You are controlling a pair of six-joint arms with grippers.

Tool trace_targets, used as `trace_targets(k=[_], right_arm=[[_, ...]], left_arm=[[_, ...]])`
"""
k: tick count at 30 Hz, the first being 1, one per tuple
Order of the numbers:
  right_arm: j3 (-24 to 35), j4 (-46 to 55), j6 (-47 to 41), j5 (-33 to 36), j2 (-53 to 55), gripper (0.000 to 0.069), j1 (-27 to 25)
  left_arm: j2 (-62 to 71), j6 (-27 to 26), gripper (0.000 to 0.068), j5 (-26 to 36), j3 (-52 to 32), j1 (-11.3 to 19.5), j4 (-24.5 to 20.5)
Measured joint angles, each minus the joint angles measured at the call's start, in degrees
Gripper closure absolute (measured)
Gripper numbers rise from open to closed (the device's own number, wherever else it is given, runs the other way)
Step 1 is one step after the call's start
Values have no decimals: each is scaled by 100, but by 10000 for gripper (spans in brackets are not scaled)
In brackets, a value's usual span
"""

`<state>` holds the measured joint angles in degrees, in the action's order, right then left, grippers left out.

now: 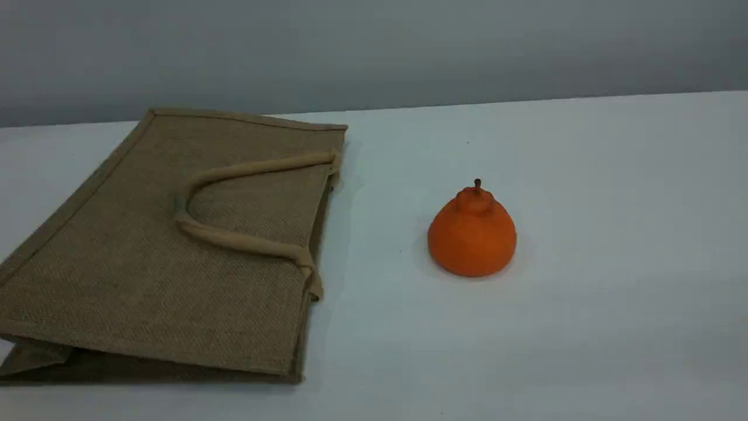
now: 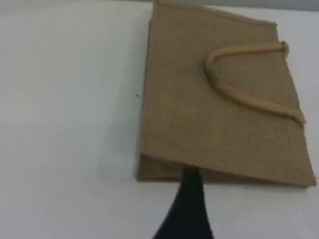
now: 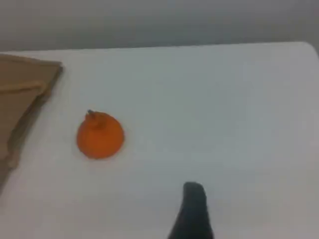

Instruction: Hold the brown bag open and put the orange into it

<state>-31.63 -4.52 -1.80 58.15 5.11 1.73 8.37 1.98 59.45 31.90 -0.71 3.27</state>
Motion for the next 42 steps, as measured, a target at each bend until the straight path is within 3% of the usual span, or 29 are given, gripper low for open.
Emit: trace_targets(k=[5,19,31,36,42], right_arm=[[-233,-522,180,-531,953,184,0],[-228,-1687,896,-2737,3971,184,0],[-253,-3470,2485,-4105,6324,184,2],[-294,-4293,3235,-4476,6865,184,2],[-679,-5051,3975,-4383,7341,184,2]], left_arm=[[1213,13,107,-403,380,0,156],[4388,93,107,-2514,492,0,141],[6735,329,107,-4255,575,0,139],[7628,329,107,-4419,974,0,155],[8566,329,107,-4358,1643,-183,189]])
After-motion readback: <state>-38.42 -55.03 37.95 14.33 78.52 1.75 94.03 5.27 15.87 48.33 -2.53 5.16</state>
